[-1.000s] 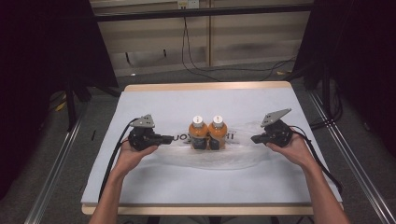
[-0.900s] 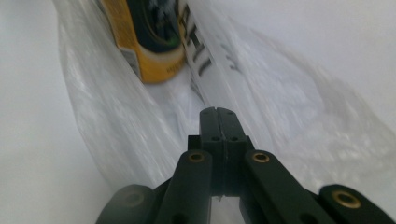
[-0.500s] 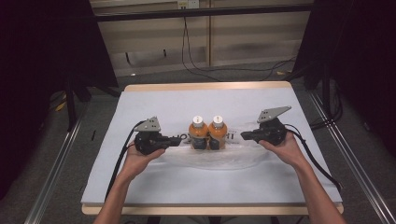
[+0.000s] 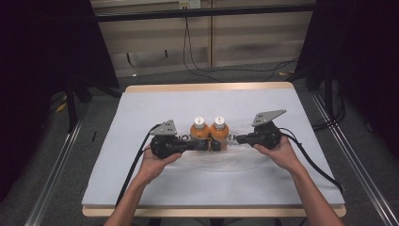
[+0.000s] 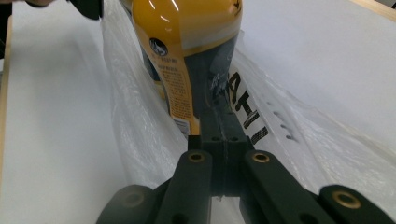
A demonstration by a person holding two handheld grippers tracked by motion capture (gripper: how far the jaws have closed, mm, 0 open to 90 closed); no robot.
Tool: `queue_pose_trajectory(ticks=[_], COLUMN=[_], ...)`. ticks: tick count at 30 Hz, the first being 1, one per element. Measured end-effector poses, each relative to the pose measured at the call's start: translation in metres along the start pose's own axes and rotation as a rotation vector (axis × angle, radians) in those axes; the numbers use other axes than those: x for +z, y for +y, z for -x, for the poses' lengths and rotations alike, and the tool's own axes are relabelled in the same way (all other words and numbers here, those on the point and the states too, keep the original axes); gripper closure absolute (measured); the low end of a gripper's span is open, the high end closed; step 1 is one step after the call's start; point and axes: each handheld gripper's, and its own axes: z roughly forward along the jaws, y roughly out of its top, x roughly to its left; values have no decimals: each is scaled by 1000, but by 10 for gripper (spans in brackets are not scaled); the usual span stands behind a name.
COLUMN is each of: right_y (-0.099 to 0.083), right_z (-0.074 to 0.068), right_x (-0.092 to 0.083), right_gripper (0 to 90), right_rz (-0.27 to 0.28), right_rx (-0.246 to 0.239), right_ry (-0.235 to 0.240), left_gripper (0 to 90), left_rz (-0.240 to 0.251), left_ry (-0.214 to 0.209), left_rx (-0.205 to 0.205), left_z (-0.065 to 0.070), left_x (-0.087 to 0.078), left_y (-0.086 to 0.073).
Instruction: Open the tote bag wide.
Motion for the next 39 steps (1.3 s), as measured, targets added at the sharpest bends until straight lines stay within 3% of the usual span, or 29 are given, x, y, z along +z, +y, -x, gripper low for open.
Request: queue_pose_trajectory(ticks=[5,10,12,18,20,26,30,32,34,39], right_y=[6,5,5,7,8,12,11,11,11,11], right_z=[-2,4,7,12,14,13,18,22,24,29], right_x=[4,17,20,28,31,44,53,57,60,71], right_gripper=[900,900,900,900,900,900,900,900,900,900], right_rz=[-15,-45,-37,-66,-61,-88,-118,-122,-117,-140], right_rx=[-20,-8,3,-4,8,-19,-7,10,26,38], right_ry=[-8,-22,-9,-30,-21,-11,-13,-15,-4,0], left_gripper=[900,900,900,900,900,900,900,900,900,900], left_rz=[-32,-38,-53,-79,-85,-124,-148,-146,-169,-183], left_ry=[3,-4,3,28,26,24,54,49,73,75], left_rx=[4,12,20,8,14,25,18,14,38,37], left_z=[3,6,7,2,3,8,8,7,9,11], left_x=[14,25,28,38,42,56,61,64,67,70], left_y=[0,2,2,-1,-1,-4,-6,-9,-12,-12])
